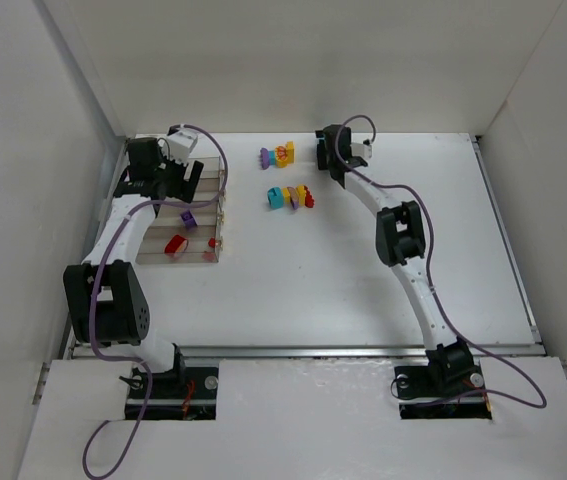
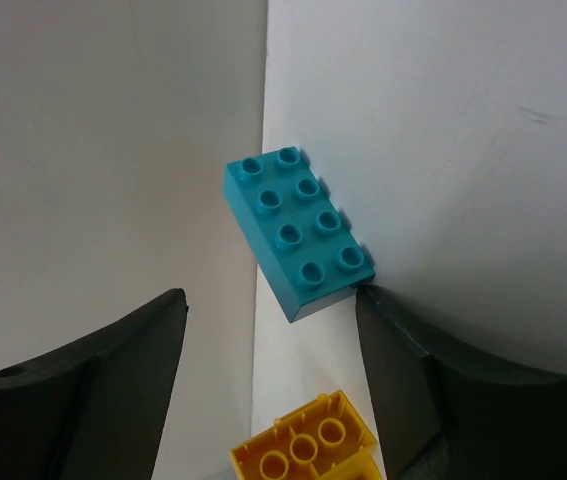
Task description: Sort the legos into containers by color
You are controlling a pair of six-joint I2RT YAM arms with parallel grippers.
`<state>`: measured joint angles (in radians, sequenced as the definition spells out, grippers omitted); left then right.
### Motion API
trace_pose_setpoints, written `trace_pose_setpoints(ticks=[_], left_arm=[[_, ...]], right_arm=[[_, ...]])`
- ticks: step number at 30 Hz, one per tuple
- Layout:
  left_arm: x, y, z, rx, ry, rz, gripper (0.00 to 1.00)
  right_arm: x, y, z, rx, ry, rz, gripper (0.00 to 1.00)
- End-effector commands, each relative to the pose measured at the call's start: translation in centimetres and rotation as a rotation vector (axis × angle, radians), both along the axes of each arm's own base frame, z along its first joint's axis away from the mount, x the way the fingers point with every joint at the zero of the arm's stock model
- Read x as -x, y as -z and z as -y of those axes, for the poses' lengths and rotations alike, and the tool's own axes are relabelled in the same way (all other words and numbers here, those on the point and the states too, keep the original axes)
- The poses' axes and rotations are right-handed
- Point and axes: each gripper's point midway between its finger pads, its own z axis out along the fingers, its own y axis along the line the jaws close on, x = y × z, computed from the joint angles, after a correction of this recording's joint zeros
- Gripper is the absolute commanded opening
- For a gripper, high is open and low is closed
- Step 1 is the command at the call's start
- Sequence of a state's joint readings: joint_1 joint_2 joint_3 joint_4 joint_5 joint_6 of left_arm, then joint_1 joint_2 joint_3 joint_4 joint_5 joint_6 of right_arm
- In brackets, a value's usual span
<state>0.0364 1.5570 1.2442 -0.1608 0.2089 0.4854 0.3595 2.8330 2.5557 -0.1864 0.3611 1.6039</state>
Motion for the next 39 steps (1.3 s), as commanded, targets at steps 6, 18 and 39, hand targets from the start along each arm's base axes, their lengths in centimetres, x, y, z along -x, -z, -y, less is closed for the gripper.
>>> trace_pose_setpoints(ticks=[6, 18, 39], left_arm=[[-0.9, -2.4, 0.0, 0.017, -0.009, 0.067, 0.81], [-0.9, -2.4, 0.1, 0.025, -0.014, 0.066, 0.81], [0.0, -2.2, 0.1, 0.043, -0.011, 0.071, 0.81]], right_arm=[[-0.5, 2.1, 1.1, -0.119, 0.041, -0.027, 0.6], [0.4, 2.1, 0.6, -0.149, 0.014, -0.053, 0.21], [5.7, 1.2, 3.1, -0.047, -0.131, -0.175, 0.08]])
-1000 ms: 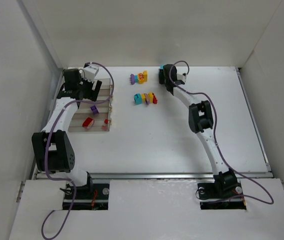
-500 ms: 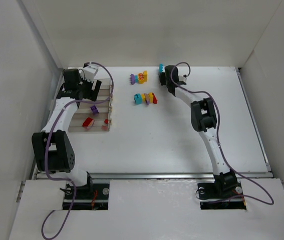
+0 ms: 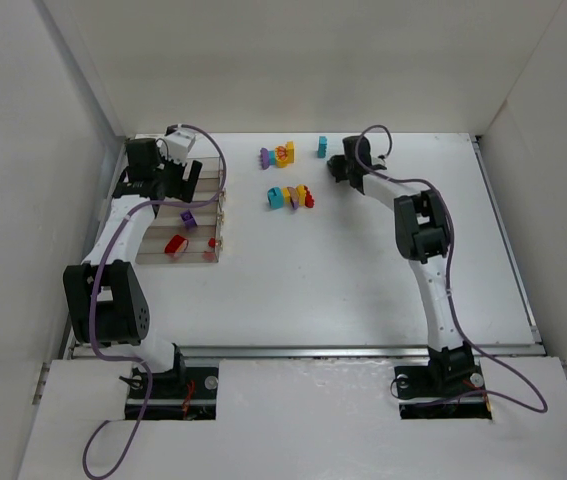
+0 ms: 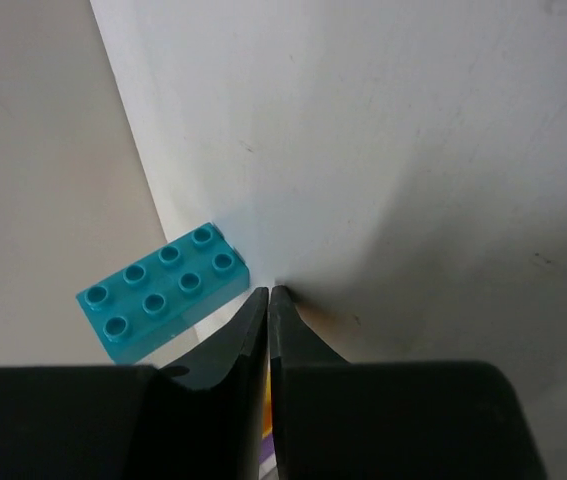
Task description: Sort the legos into containers by color
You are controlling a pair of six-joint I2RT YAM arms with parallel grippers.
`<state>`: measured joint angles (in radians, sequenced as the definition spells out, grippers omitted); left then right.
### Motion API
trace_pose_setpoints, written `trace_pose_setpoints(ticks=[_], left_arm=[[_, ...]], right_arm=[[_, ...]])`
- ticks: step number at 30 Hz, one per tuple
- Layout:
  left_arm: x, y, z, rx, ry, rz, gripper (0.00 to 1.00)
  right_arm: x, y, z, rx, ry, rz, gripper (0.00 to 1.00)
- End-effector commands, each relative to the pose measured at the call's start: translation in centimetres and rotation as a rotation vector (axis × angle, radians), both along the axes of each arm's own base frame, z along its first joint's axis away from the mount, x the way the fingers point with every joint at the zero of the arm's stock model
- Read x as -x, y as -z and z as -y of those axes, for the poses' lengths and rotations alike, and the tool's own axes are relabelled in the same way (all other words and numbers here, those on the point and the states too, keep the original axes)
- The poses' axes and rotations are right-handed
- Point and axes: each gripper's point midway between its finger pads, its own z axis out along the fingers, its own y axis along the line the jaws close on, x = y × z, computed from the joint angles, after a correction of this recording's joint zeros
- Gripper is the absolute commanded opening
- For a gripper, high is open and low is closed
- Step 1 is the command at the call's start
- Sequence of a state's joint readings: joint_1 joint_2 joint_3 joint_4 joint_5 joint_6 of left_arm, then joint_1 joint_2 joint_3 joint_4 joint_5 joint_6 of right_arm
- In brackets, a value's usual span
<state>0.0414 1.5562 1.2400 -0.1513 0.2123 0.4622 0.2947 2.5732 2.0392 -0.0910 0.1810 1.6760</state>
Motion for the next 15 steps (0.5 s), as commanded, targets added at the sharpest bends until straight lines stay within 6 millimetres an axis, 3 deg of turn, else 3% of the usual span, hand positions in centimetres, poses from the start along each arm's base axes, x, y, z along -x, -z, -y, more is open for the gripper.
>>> trace_pose_setpoints(ticks=[1, 3, 4, 5, 6, 7, 8, 9, 12, 13, 14, 15], left_arm=[[0.0, -2.2, 0.2, 0.021, 0.003, 0.068, 0.81], [0.1, -2.2, 0.2, 0.029, -0.002, 0.067, 0.81], [0.1, -2.2, 0.2, 0.029, -0.002, 0.067, 0.81], [-0.1, -2.4, 0.2, 0.029, -0.002, 0.076, 0.81], [-0.1, -2.4, 0.3, 0.033, 0.006, 0.076, 0.81], [-0.1, -2.4, 0.3, 0.033, 0.006, 0.076, 0.81], [-0.1, -2.4, 0.3, 0.033, 0.006, 0.076, 0.81], [-0.1, -2.4, 0.3, 0.033, 0.006, 0.076, 0.81], [-0.3, -2.2, 0.5, 0.038, 0.014, 0.076, 0.81], [-0.4, -2.3, 0.5, 0.038, 0.014, 0.086, 0.81], [-0.4, -2.3, 0.5, 0.038, 0.014, 0.086, 0.81], [-0.4, -2.3, 0.5, 0.038, 0.014, 0.086, 0.81]], right_arm=[[0.9, -3.0, -0.4, 0.083, -0.129, 0.03, 0.11], [1.2, -4.3, -0.7, 0.077, -0.157, 0.045, 0.2], [1.7, -4.3, -0.6, 0.097, -0.171, 0.041, 0.35], [1.7, -5.8, -0.3, 0.161, -0.201, 0.076, 0.43], [1.4, -6.0, 0.2, 0.224, -0.206, 0.091, 0.52], [0.7, -8.4, 0.4, 0.275, -0.217, 0.146, 0.73], [0.4, -9.3, 0.7, 0.332, -0.229, 0.164, 0.86], [0.3, -8.6, 1.1, 0.433, -0.275, 0.148, 0.97], [-2.0, -10.2, 1.0, 0.605, -0.355, 0.235, 1.0], [-2.2, -9.7, 1.0, 0.631, -0.373, 0.225, 1.0], [-3.1, -11.9, 0.9, 0.645, -0.358, 0.267, 1.0], [-3.2, -11.1, 1.2, 0.656, -0.349, 0.242, 1.0]])
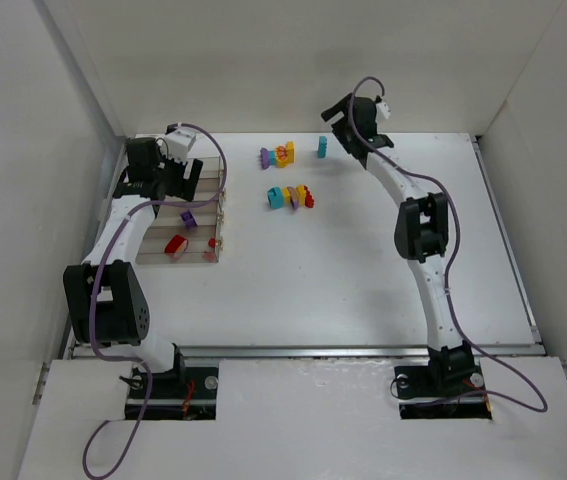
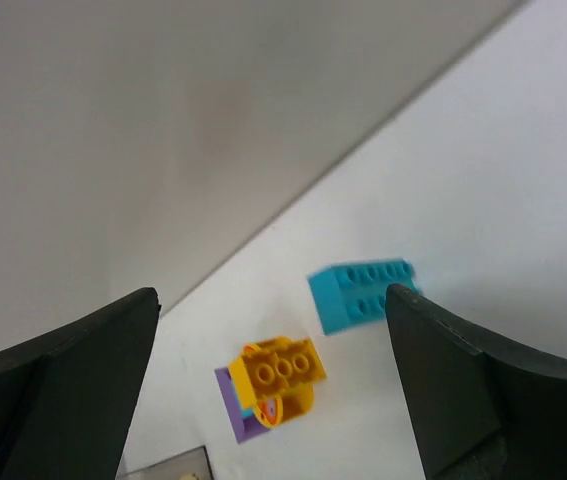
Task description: Sort the legos into containers by color
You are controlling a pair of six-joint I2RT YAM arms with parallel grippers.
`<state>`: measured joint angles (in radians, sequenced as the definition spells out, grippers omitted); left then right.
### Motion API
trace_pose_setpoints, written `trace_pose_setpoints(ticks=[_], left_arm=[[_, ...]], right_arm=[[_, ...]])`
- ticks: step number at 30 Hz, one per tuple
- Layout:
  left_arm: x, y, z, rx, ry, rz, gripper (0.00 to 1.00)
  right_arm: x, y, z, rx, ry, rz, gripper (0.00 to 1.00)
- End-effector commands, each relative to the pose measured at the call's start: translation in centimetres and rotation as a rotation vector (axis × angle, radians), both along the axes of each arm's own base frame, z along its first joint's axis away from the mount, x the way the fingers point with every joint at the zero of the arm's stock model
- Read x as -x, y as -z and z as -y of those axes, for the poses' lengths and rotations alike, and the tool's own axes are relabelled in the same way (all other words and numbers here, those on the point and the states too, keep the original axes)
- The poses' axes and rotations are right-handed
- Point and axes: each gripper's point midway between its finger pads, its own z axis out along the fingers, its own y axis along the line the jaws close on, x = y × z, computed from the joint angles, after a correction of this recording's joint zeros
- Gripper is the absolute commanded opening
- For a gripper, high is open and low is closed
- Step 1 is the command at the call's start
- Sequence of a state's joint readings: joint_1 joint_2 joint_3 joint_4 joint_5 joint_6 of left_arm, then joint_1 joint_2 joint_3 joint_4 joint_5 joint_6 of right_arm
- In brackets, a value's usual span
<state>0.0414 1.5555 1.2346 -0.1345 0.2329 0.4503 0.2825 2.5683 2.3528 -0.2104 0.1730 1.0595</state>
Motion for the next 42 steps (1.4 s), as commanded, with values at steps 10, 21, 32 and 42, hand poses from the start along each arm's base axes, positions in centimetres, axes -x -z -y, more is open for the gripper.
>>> trace_pose_setpoints(ticks=[10, 21, 32, 42], left_arm=[[-0.9, -2.1, 0.3, 0.032, 0.005, 0.064, 0.81], [-1.0, -2.5, 0.3, 0.031, 0.005, 0.075, 0.81], [-0.9, -2.4, 0.3, 0.039, 0.0, 0.064, 0.81], [-0.9, -2.4, 0.3, 0.032, 0.005, 0.065, 0.81]], right_arm=[[-2.9, 1.7, -1.9, -0.111, -0.001, 0.062, 1.0], [-2.5, 0.8, 1.4, 0.293, 0.055, 0.102, 1.0], [-2.4, -0.5, -0.7, 0.453, -0.139, 0.184, 1.0], [-2.6, -3.3, -1.6, 0.457, -0.177, 0.275, 1.0]])
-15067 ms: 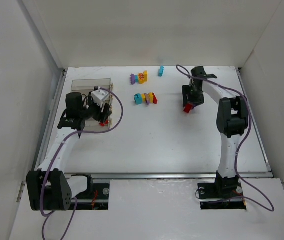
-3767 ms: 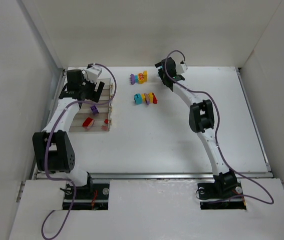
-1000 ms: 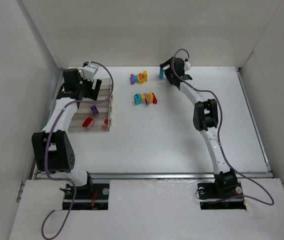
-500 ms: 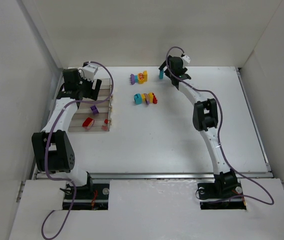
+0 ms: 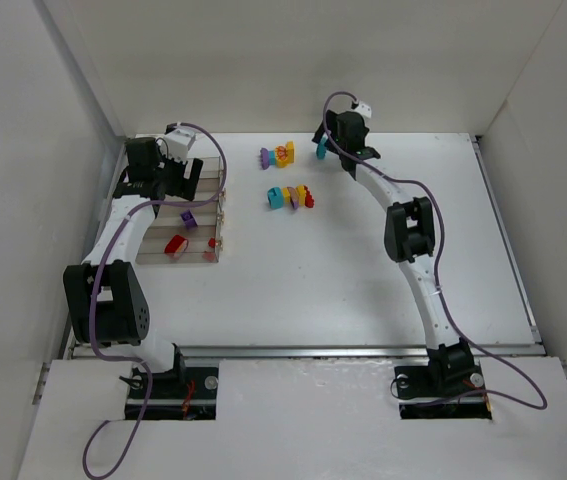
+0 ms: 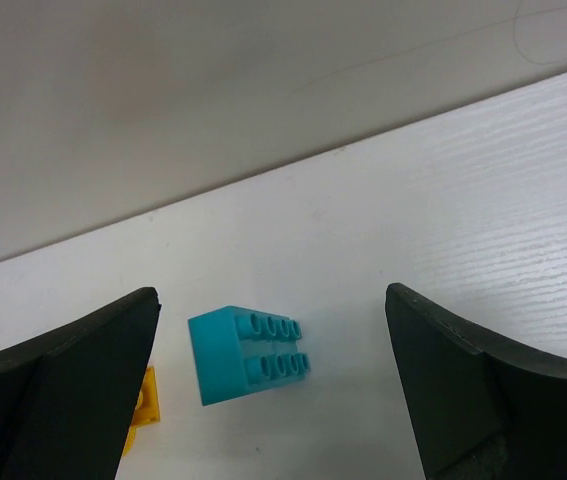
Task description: Sort the legos into containers by color
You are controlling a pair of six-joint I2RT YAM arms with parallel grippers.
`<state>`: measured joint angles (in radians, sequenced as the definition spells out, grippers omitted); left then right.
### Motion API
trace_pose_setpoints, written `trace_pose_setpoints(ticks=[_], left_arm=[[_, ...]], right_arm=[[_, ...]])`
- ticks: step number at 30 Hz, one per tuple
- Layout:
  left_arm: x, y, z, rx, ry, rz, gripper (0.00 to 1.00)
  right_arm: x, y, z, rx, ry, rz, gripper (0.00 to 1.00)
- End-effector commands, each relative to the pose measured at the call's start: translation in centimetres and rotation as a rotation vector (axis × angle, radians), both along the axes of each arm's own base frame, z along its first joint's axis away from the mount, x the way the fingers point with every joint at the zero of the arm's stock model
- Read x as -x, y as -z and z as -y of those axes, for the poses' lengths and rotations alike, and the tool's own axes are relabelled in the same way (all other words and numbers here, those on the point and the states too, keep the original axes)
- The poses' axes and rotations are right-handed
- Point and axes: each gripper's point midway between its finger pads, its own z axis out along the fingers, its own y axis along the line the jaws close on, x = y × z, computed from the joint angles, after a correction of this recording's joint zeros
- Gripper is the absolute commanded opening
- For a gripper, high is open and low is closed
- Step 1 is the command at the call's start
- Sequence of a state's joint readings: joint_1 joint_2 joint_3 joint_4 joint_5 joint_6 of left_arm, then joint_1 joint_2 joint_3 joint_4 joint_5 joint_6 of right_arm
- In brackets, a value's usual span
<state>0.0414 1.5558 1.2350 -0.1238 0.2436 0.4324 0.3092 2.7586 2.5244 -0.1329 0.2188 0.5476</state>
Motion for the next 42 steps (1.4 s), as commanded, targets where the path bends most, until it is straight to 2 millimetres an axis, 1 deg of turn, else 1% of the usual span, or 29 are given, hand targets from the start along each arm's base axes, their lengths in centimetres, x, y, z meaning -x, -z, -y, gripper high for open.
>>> trace_pose_setpoints(ticks=[1, 3, 4, 6, 7, 9, 11, 13, 16, 17, 18, 19, 20, 21, 23, 24, 25, 27, 28, 30, 32, 33, 35, 37, 38, 39, 40, 41, 42], left_arm=[[-0.7, -2.2, 0.0, 0.011, 0.005, 0.057, 0.81], [-0.6, -1.8, 0.0, 0.012, 0.005, 0.048, 0.81], [-0.6, -1.8, 0.0, 0.012, 0.005, 0.048, 0.81], [-0.4, -1.6, 0.0, 0.012, 0.005, 0.039, 0.81], [-0.4, -1.6, 0.0, 0.012, 0.005, 0.039, 0.81], [-0.3, -1.2, 0.0, 0.013, 0.005, 0.03, 0.81], [-0.3, -1.2, 0.0, 0.013, 0.005, 0.03, 0.81], [-0.3, -1.2, 0.0, 0.013, 0.005, 0.03, 0.81], [-0.3, -1.2, 0.0, 0.013, 0.005, 0.03, 0.81], [-0.3, -1.2, 0.0, 0.013, 0.005, 0.03, 0.81], [-0.3, -1.2, 0.1, 0.02, 0.0, 0.028, 0.81], [-0.4, -1.3, 0.1, 0.02, 0.001, 0.037, 0.81], [-0.4, -1.3, 0.1, 0.02, 0.001, 0.037, 0.81], [-0.4, -1.3, 0.1, 0.02, 0.001, 0.037, 0.81], [-0.2, -1.1, 0.1, 0.021, 0.0, 0.027, 0.81], [-0.2, -1.1, 0.1, 0.021, 0.0, 0.027, 0.81], [-0.2, -1.1, 0.1, 0.021, 0.0, 0.027, 0.81], [-0.1, -1.0, 0.1, 0.021, 0.0, 0.018, 0.81], [-0.1, -1.0, 0.1, 0.021, 0.0, 0.018, 0.81], [-0.1, -1.0, 0.1, 0.021, 0.0, 0.017, 0.81], [-0.1, -1.0, 0.1, 0.021, 0.0, 0.017, 0.81], [-0.1, -1.0, 0.1, 0.021, 0.0, 0.017, 0.81], [-0.1, -1.0, 0.1, 0.021, 0.0, 0.017, 0.81], [-0.1, -1.0, 0.2, 0.026, 0.008, 0.018, 0.81], [-0.2, -1.4, 0.2, 0.025, 0.008, 0.027, 0.81], [-0.2, -1.4, 0.2, 0.025, 0.008, 0.027, 0.81], [-0.2, -1.4, 0.2, 0.025, 0.008, 0.027, 0.81], [-0.2, -1.4, 0.2, 0.025, 0.008, 0.027, 0.81], [-0.2, -1.4, 0.2, 0.025, 0.008, 0.027, 0.81]], right_arm=[[-0.4, -9.0, -0.9, -0.027, -0.027, 0.178, 1.0], [-0.4, -8.5, -0.9, -0.024, -0.027, 0.169, 1.0], [-0.4, -9.6, -0.9, -0.03, -0.027, 0.189, 1.0], [-0.4, -9.4, -1.2, -0.035, -0.039, 0.193, 1.0], [-0.3, -10.3, -1.4, -0.043, -0.05, 0.21, 1.0], [-0.3, -10.5, -1.7, -0.026, -0.082, 0.22, 1.0], [-0.1, -10.0, -1.6, 0.0, -0.088, 0.21, 1.0], [0.3, -8.0, -1.2, 0.024, -0.082, 0.167, 1.0], [0.6, -6.8, -1.1, 0.041, -0.086, 0.141, 1.0], [0.7, -6.9, -1.1, 0.042, -0.086, 0.135, 1.0], [0.8, -5.0, -1.0, 0.055, -0.088, 0.091, 1.0], [0.7, -5.3, -0.8, 0.059, -0.078, 0.09, 1.0], [0.7, -4.3, -0.5, 0.071, -0.06, 0.071, 1.0], [0.7, -4.3, -0.2, 0.066, -0.04, 0.07, 1.0], [0.7, -3.8, 1.4, 0.094, 0.047, 0.049, 1.0], [0.6, -4.1, 1.9, 0.102, 0.072, 0.052, 1.0], [0.6, -3.9, 2.2, 0.112, 0.092, 0.044, 1.0], [0.3, -5.1, 3.1, 0.119, 0.147, 0.056, 1.0], [0.3, -4.2, 3.5, 0.135, 0.166, 0.035, 1.0], [0.8, -3.7, 4.5, 0.171, 0.211, -0.002, 1.0], [1.2, -3.4, 4.9, 0.194, 0.216, -0.023, 1.0], [1.3, -3.0, 4.9, 0.198, 0.215, -0.031, 1.0], [1.3, -3.3, 4.7, 0.203, 0.196, -0.025, 1.0], [1.2, -4.7, 4.3, 0.188, 0.176, -0.01, 1.0], [1.2, -4.7, 4.1, 0.183, 0.165, -0.011, 1.0], [1.2, -4.6, 3.7, 0.176, 0.146, -0.012, 1.0], [1.2, -5.0, 2.7, 0.15, 0.092, -0.003, 1.0], [1.5, -4.3, 2.2, 0.135, 0.07, -0.016, 1.0], [1.5, -4.6, 1.9, 0.093, 0.074, -0.012, 1.0]])
